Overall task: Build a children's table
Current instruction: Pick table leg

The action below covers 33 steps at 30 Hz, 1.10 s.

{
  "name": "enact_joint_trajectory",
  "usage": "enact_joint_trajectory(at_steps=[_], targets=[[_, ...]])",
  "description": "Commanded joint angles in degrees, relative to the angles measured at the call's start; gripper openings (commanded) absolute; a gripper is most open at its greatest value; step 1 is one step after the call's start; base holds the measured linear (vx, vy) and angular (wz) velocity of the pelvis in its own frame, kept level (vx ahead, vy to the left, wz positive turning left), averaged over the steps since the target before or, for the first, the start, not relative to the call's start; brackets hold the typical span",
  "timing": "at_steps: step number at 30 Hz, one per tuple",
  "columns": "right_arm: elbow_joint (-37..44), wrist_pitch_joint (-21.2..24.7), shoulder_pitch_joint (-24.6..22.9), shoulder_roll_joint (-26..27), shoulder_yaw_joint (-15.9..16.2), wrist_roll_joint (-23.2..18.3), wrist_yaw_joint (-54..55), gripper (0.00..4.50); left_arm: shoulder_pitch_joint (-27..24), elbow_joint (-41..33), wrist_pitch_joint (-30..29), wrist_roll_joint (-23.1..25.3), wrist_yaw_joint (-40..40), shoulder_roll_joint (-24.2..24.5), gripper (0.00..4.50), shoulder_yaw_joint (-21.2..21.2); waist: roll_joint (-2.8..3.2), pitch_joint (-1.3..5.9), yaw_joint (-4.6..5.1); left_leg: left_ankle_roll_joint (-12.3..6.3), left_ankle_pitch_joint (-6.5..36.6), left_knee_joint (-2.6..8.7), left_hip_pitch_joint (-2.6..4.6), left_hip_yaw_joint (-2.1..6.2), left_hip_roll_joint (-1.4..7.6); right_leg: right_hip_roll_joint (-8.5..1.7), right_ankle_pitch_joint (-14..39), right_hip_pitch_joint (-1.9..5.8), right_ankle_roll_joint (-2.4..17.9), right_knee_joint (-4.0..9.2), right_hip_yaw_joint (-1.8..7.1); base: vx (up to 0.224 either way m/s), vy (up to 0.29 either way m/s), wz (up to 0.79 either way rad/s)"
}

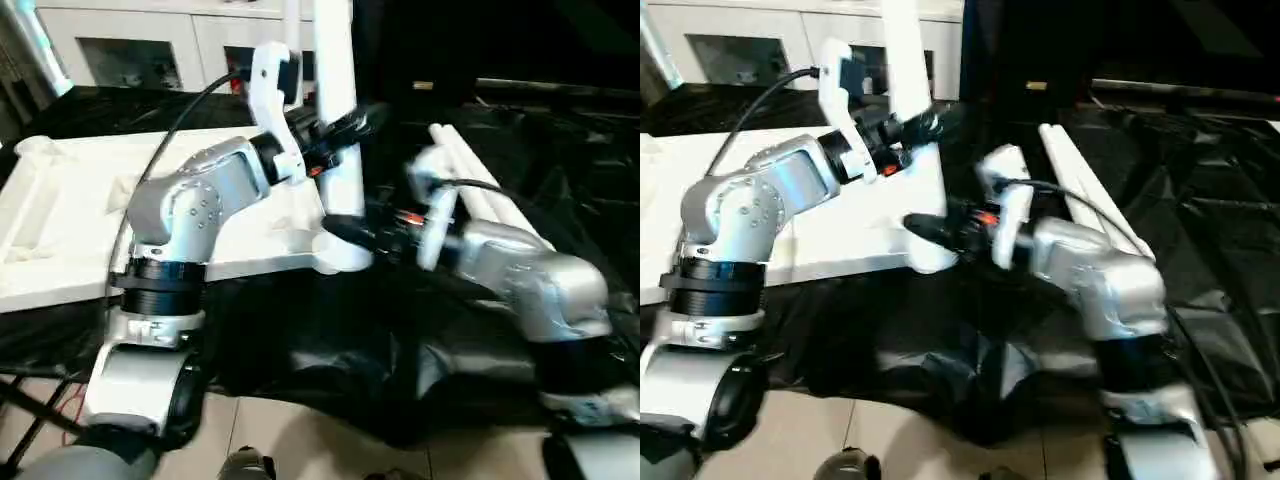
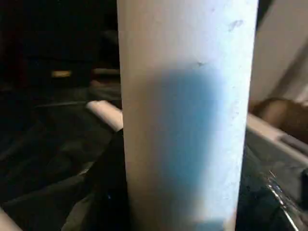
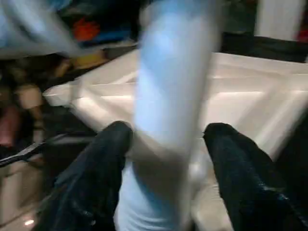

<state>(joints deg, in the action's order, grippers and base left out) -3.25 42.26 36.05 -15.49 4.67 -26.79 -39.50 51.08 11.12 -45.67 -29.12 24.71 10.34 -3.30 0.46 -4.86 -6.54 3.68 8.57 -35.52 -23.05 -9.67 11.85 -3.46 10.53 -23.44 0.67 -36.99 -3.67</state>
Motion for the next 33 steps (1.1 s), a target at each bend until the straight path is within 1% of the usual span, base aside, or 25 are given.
enact_joint_trajectory(at_steps=[1,2,4,6,8,10,12,14,17,20,21,22,23,24,26,27,28,29,30,31,32,33], targets=[[-0.7,0.8,0.8,0.5,-1.1,-0.1,1.3,3.06,1.8,-1.0,-0.3,1.5,-1.5,0.1,1.88,1.5,-0.55,5.5,-0.05,2.19,9.6,3.81,1.29,0.21,0.75,-3.96,13.1,3.13,7.9,4.93,2.59,0.0,0.0,0.0],[-0.6,0.6,0.8,0.5,-1.1,-0.2,1.1,3.06,1.9,-1.1,-0.3,1.6,-1.8,-0.1,1.88,1.6,-0.47,5.5,-0.12,2.0,9.9,3.83,1.44,0.22,0.81,-3.92,12.8,3.0,8.0,4.95,2.56,0.0,0.0,0.0],[-0.5,0.5,0.9,0.9,-0.9,-0.1,1.2,3.06,2.0,-1.5,-0.3,1.5,-2.3,-0.6,1.88,1.6,-0.48,5.54,-0.27,1.91,9.3,3.82,1.28,0.22,0.83,-3.96,11.1,3.16,8.6,4.77,2.57,0.0,0.0,0.0],[-0.3,0.4,0.7,2.9,0.4,0.8,2.7,3.06,2.2,-1.9,-0.8,1.3,-3.4,-1.6,1.88,1.2,-0.48,5.56,-0.22,1.88,8.9,3.79,1.19,0.19,0.75,-3.95,10.1,3.18,9.0,4.68,2.57,0.0,0.0,0.0],[-0.7,0.2,0.7,4.3,1.4,1.5,3.9,3.06,2.3,-2.1,-1.0,1.4,-3.9,-2.3,1.88,0.8,-0.47,5.5,-0.1,1.84,9.6,3.8,1.16,0.17,0.69,-4.03,10.9,3.22,9.2,4.81,2.55,0.0,0.0,0.0],[-2.2,-0.3,0.9,5.5,2.3,2.7,5.7,3.06,2.5,-2.0,-0.9,1.5,-4.2,-2.7,1.88,0.7,-0.48,5.46,-0.03,2.22,10.2,3.88,1.24,0.22,0.69,-4.08,12.7,3.15,8.9,5.02,2.52,0.0,0.0,0.0],[-3.2,-0.2,1.1,6.2,1.7,3.1,7.1,3.06,2.7,-2.0,-1.0,1.4,-4.4,-2.8,1.88,0.6,-0.39,5.4,0.04,2.52,10.8,3.99,1.29,0.28,0.74,-4.06,13.5,3.08,8.5,5.1,2.51,0.0,0.0,0.0],[-3.6,0.1,1.2,6.7,1.1,2.8,7.8,2.78,2.8,-1.8,-0.9,1.5,-4.4,-2.8,1.88,0.5,-0.34,5.45,0.05,2.67,11.0,3.98,1.34,0.3,0.73,-4.03,13.4,3.06,8.3,5.08,2.55,0.0,0.0,0.0],[-3.1,0.4,1.2,6.4,0.7,2.6,7.3,2.68,2.9,-1.8,-0.8,1.6,-4.6,-2.7,1.88,0.3,-0.29,5.46,0.0,2.67,10.9,3.99,1.35,0.3,0.75,-3.97,12.4,3.09,8.1,5.02,2.57,0.0,0.0,0.0],[-2.5,0.3,1.2,6.1,0.3,2.3,6.4,2.28,2.8,-1.7,-0.9,1.7,-4.4,-2.3,1.88,0.1,-0.32,5.5,-0.06,2.55,10.4,3.98,1.26,0.29,0.73,-3.96,11.1,3.19,8.2,4.9,2.58,0.0,0.0,0.0],[-2.5,0.1,1.2,6.0,0.2,2.2,6.2,2.28,2.6,-1.9,-1.1,1.2,-3.4,-2.1,1.88,0.2,-0.16,5.49,-0.08,2.54,10.5,3.97,1.29,0.31,0.72,-3.98,11.2,3.16,8.2,4.9,2.58,0.0,0.0,0.0],[-2.4,-0.1,1.1,5.7,0.1,2.0,5.8,2.28,2.4,-2.1,-1.1,0.7,-3.6,-2.3,1.88,-0.3,-0.15,5.49,-0.03,2.56,10.7,3.95,1.3,0.29,0.69,-3.92,11.4,3.16,8.2,4.92,2.58,0.0,0.0,0.0],[-2.3,-0.2,1.0,5.6,0.2,1.9,5.5,2.11,2.3,-2.1,-1.1,0.7,-3.6,-2.3,1.88,-0.4,-0.2,5.49,-0.03,2.54,10.8,3.96,1.31,0.28,0.7,-3.95,11.4,3.18,8.3,4.97,2.59,0.0,0.0,0.0],[-2.0,-0.5,0.9,5.4,0.1,1.5,4.8,2.04,2.3,-1.9,-0.9,0.9,-4.3,-2.5,1.88,-0.8,-0.18,5.47,-0.04,2.56,11.0,3.96,1.31,0.28,0.7,-3.99,11.7,3.19,8.3,5.0,2.58,0.0,0.0,0.0],[-1.9,-0.6,0.8,5.2,0.1,1.4,4.6,2.0,2.4,-1.7,-0.7,1.0,-4.6,-2.5,1.88,-1.0,-0.23,5.48,-0.06,2.51,11.0,3.96,1.32,0.29,0.74,-3.95,11.7,3.21,8.3,4.98,2.56,0.0,0.0,0.0],[-1.0,-0.7,0.4,4.7,0.0,0.5,2.8,1.99,2.5,-1.3,-0.7,0.9,-4.3,-2.4,1.88,-1.1,-0.24,5.46,-0.07,2.44,11.0,3.95,1.28,0.29,0.72,-3.98,11.7,3.2,8.4,5.01,2.58,0.0,0.0,0.0],[-0.3,-0.5,0.1,4.2,-0.1,-0.2,1.4,1.98,2.4,-1.3,-0.8,0.7,-3.6,-2.1,2.23,-1.0,-0.33,5.49,-0.13,2.31,11.0,3.94,1.32,0.27,0.71,-3.98,11.8,3.27,8.4,5.01,2.56,0.0,0.0,0.0],[-0.3,-0.5,0.1,4.2,-0.1,-0.2,1.4,1.98,2.4,-1.3,-0.8,0.7,-3.6,-2.1,2.44,-1.0,-0.31,5.47,-0.17,2.25,11.0,3.93,1.35,0.29,0.75,-3.98,11.8,3.23,8.4,5.01,2.57,0.0,0.0,0.0],[0.9,-0.5,-0.4,3.2,-0.1,-1.5,-1.2,1.98,2.2,-1.5,-0.9,0.4,-2.4,-1.8,2.44,-0.7,-0.35,5.49,-0.21,2.15,10.7,3.93,1.29,0.29,0.75,-3.95,11.5,3.28,8.4,4.96,2.57,0.0,0.0,0.0],[1.6,-0.3,-0.7,2.6,-0.1,-2.2,-2.5,1.97,2.2,-1.2,-0.5,0.2,-2.3,-1.9,2.58,-1.1,-0.38,5.49,-0.34,1.84,10.6,3.9,1.29,0.27,0.78,-3.97,11.2,3.34,8.3,4.96,2.6,0.0,0.0,0.0],[1.7,-0.2,-0.7,2.5,-0.1,-2.4,-2.7,1.97,2.2,-1.1,-0.5,0.1,-2.3,-2.0,2.58,-1.2,-0.4,5.49,-0.31,1.78,10.5,3.89,1.18,0.29,0.73,-3.92,11.0,3.41,8.3,4.89,2.58,0.0,0.0,0.0],[2.8,0.1,-1.2,1.4,-0.1,-3.8,-5.4,1.96,2.2,-0.2,-0.2,-1.8,0.1,-2.1,2.58,-2.4,-0.45,5.47,-0.32,1.42,10.2,3.78,1.15,0.17,0.58,-3.99,11.4,3.44,8.5,5.08,2.56,0.0,0.0,0.0]])
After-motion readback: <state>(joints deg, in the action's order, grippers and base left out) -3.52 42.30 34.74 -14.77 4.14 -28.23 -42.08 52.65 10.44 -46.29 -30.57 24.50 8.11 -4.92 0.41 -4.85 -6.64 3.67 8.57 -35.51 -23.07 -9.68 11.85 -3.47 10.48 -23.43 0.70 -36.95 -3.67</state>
